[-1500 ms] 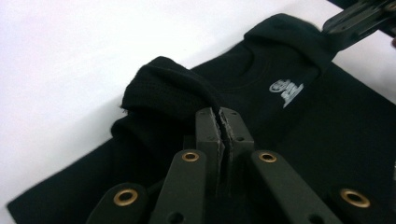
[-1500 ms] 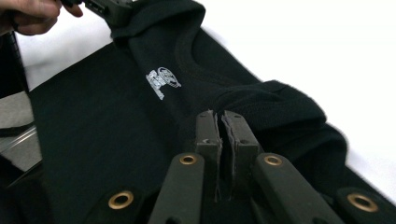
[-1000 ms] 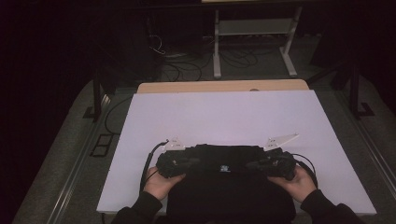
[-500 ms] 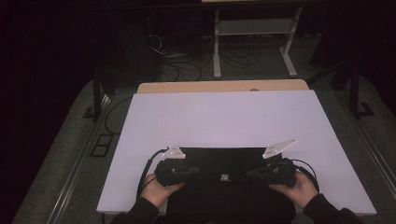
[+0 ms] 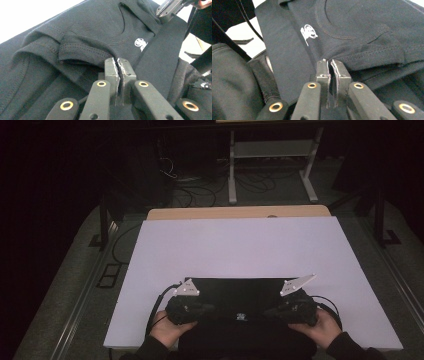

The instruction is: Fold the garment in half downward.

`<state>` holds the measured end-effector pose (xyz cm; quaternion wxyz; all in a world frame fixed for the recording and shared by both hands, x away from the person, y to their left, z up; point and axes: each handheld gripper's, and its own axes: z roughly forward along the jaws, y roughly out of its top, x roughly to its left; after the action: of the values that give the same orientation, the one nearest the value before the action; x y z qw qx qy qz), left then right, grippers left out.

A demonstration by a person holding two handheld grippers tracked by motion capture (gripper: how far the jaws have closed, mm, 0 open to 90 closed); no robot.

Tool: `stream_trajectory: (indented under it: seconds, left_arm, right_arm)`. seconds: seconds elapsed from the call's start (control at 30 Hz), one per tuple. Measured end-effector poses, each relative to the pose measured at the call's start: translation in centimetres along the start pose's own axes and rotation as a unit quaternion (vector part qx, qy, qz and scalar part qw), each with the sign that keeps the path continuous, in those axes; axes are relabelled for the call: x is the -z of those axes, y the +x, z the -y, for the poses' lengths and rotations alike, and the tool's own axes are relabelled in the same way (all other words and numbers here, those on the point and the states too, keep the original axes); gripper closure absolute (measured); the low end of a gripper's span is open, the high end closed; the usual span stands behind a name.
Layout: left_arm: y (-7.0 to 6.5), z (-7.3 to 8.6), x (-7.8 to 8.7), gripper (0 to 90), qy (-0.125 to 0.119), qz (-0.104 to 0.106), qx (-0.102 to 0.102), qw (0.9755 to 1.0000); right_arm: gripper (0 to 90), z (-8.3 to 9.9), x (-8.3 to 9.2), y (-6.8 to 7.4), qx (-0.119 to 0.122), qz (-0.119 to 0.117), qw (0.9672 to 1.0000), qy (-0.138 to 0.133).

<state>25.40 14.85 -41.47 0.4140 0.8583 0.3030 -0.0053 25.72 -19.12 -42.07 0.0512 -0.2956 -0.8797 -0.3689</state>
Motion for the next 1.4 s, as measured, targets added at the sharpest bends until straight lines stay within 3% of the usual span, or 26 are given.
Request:
stream_trajectory:
  seconds: [0.43, 0.67, 0.9, 1.03, 1.17, 1.4]
  left_arm:
    - [-1.1, 0.5, 0.3, 85.7, 0.005, 0.004, -0.008, 0.9999]
    - [-1.3, 0.9, 0.5, 85.5, 0.015, 0.007, -0.004, 0.9999]
    - [-1.6, 1.2, 0.4, 84.5, 0.030, 0.006, -0.014, 0.9994]
    - [-1.6, 1.4, 0.3, 78.9, 0.040, 0.001, -0.018, 0.9990]
    - [-1.9, 1.4, 0.4, 69.9, 0.038, 0.002, -0.038, 0.9986]
    - [-2.0, 1.6, 0.5, 47.6, 0.033, -0.020, -0.043, 0.9983]
  right_arm:
    - [83.1, 0.6, 0.4, 0.9, 0.004, -0.006, 1.0000, 0.005]
    - [83.0, 0.8, 0.4, 1.3, 0.007, -0.010, 0.9999, 0.010]
    - [80.0, 0.9, 0.5, 1.5, 0.008, -0.002, 0.9999, 0.013]
    - [72.7, 1.0, 0.6, 1.5, 0.004, 0.003, 1.0000, 0.008]
    - [64.9, 1.0, 0.9, 1.5, -0.012, 0.004, 0.9999, 0.002]
    - [50.7, 1.0, 1.2, 1.6, -0.009, 0.013, 0.9999, -0.007]
